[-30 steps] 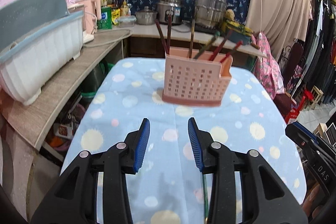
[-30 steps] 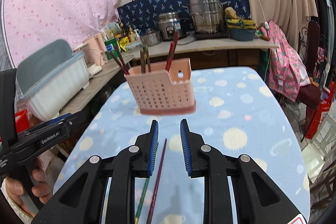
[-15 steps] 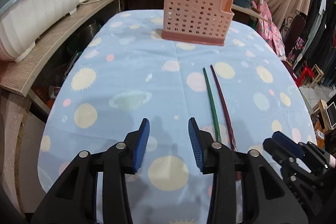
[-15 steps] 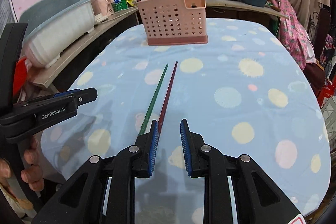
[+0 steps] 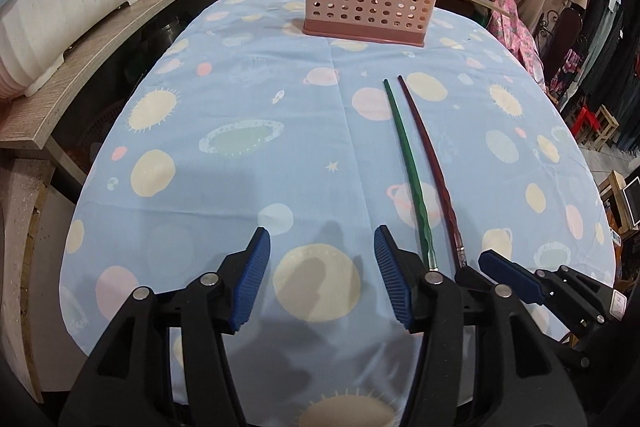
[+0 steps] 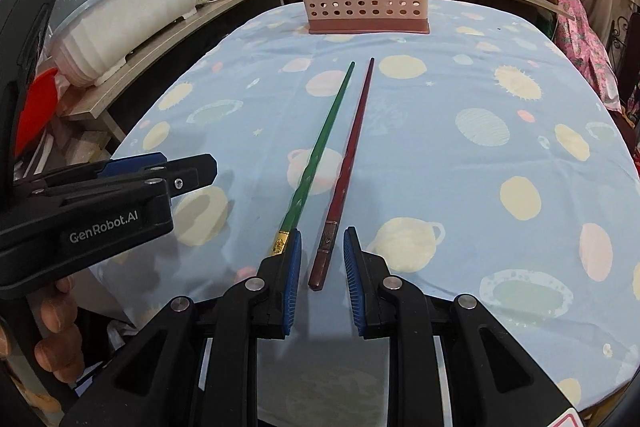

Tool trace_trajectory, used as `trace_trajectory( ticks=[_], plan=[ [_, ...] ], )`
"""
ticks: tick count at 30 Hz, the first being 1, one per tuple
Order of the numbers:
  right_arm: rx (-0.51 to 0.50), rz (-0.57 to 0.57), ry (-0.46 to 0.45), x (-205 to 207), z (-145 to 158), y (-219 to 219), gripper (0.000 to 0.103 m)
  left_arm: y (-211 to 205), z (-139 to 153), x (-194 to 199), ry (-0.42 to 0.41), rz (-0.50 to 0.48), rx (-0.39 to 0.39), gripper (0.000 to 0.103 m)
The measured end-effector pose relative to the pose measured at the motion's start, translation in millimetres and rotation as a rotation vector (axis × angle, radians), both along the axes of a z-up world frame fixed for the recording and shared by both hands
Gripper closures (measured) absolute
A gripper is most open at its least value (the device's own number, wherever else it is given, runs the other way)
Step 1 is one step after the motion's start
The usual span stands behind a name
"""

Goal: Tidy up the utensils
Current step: 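Close right tool on the dark red chopstick while left tool grasps the green one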

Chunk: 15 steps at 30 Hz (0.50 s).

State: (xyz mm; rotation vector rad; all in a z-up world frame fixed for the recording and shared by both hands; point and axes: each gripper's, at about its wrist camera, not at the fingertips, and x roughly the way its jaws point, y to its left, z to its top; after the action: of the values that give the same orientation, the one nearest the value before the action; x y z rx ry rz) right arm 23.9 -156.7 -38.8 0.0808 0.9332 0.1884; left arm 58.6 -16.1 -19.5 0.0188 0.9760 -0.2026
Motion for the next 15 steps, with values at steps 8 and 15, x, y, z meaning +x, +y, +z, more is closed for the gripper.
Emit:
trace_trajectory(
  ticks=[8, 15],
  plan=[
    [-0.014, -0.023, 0.013, 0.8, -8.1, -3.3, 0.088, -6.5, -4.3, -4.5, 0.012, -0.021, 0.004, 0.050],
    [-0.023, -0.064, 0.010, 0.6, -9.1, -12.0, 0.096, -16.7, -6.7, -9.2, 0.016, -0.054, 0.009, 0.045]
  ],
)
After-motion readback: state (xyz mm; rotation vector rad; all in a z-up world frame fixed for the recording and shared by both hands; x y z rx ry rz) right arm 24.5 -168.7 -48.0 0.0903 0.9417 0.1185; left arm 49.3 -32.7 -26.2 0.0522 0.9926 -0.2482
